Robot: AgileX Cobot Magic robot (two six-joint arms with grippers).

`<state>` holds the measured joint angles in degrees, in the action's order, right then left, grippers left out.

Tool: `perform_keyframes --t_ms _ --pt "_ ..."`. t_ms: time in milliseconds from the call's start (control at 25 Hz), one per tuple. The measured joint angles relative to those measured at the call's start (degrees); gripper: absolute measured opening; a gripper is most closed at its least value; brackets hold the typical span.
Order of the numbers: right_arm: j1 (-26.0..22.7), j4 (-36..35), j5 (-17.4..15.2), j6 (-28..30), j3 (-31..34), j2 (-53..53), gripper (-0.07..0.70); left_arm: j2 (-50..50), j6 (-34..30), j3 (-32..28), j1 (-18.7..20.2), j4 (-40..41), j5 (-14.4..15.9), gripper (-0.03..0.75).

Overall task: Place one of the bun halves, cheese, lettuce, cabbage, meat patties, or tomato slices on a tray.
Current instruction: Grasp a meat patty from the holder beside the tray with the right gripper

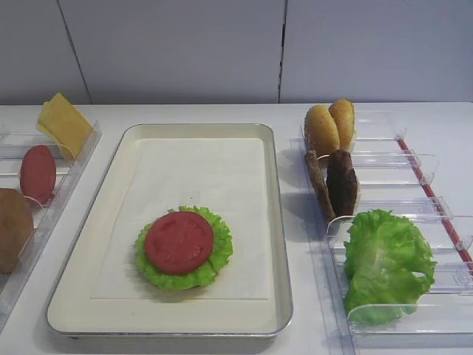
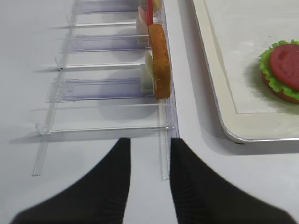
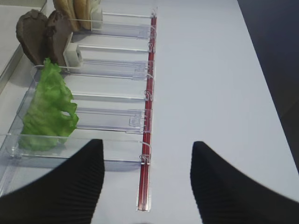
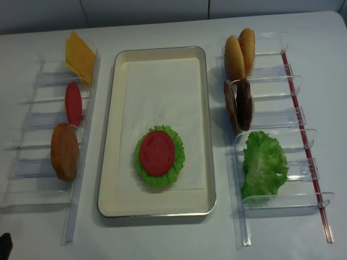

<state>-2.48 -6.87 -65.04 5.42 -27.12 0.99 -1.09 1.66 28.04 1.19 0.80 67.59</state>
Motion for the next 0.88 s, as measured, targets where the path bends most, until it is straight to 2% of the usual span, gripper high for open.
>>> perform_keyframes --t_ms 440,640,880 --pt "0.0 -2.3 -0.5 0.6 -0.1 -0.6 0.424 0.0 0.0 0.0 0.0 0.0 0.0 0.197" --pt "0.0 -4.7 -1.0 2.6 -2.8 -8.3 0.424 0.0 0.0 0.0 0.0 0.0 0.0 0.197" --pt "0.0 -6.4 -0.8 2.6 -10.1 -21.4 0.421 0.0 0.0 0.0 0.0 0.0 0.0 0.197"
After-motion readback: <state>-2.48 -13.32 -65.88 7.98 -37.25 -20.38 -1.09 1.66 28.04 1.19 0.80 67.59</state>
